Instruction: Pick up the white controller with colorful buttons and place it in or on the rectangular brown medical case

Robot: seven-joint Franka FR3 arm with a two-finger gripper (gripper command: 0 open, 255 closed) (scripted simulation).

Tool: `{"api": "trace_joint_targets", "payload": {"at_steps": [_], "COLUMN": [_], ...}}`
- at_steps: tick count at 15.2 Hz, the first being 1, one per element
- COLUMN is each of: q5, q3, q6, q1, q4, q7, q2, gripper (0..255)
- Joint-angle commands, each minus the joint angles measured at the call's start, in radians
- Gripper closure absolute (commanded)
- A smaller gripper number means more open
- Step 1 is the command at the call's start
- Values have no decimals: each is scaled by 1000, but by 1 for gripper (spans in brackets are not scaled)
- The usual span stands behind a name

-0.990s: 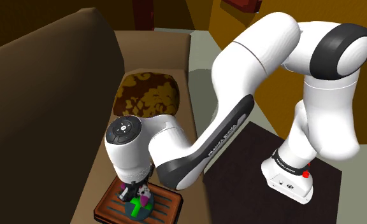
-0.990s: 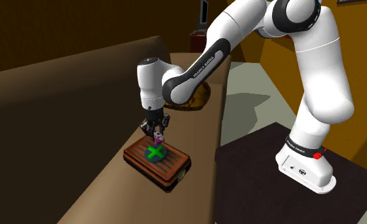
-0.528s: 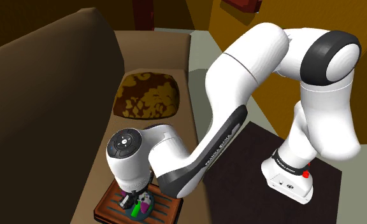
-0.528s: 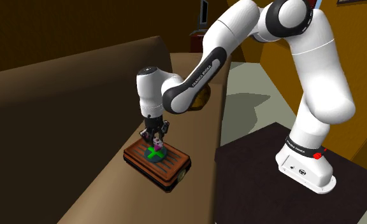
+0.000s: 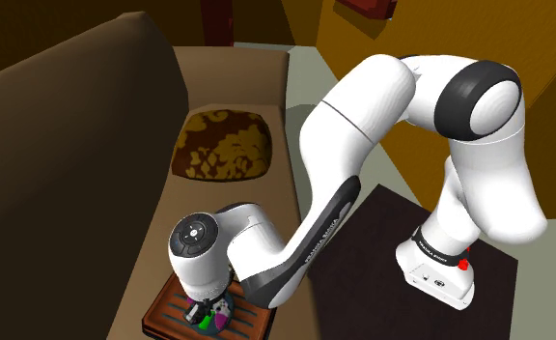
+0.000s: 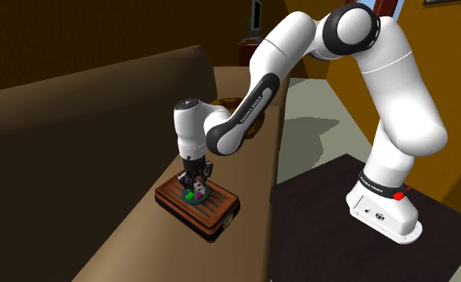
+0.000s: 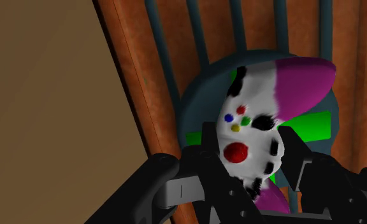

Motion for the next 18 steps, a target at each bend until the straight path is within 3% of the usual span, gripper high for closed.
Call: {"api": "trace_joint_targets", "payload": {"at_steps": [1, 7, 8, 13, 18], "q5": [-4, -5, -5, -5, 50], "q3": [-3, -3, -4, -3, 40], "q6": [6, 6, 4, 6, -75], "q1": [3, 3, 4, 3, -22], "q4": [3, 3, 6, 3, -4], "q7": [4, 4, 4, 4, -29], "q2": [8, 8, 11, 8, -84], "gripper": [255, 255, 0, 0, 0]}}
